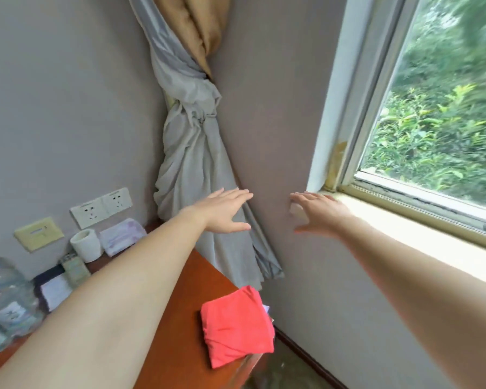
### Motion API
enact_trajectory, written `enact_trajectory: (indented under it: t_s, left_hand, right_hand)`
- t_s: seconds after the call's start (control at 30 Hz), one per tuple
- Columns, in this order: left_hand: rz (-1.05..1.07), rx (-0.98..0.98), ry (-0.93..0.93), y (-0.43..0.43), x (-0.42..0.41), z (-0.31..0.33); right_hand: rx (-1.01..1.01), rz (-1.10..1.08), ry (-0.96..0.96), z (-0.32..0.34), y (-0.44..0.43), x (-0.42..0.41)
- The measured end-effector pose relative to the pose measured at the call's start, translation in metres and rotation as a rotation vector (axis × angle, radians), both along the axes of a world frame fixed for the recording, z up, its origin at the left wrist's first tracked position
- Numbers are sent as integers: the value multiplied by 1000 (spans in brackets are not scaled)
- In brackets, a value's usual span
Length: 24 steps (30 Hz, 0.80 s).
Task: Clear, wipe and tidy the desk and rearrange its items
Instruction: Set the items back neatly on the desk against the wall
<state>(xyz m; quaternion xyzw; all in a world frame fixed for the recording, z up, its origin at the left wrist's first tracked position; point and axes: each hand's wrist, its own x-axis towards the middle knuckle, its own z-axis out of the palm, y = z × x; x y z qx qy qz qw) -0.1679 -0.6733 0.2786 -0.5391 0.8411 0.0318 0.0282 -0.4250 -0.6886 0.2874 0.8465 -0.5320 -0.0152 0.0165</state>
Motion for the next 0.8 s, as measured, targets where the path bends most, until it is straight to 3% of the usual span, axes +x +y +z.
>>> enact_trajectory:
  t_s: [0.4,0.8]
  left_hand:
    - [-544,35,14,-74,-262,3]
    - [-1024,36,-24,-65,-468,-3]
  right_hand:
    - [12,-572,54,-2,51,-234]
    - [-32,-1062,38,0,171,-351]
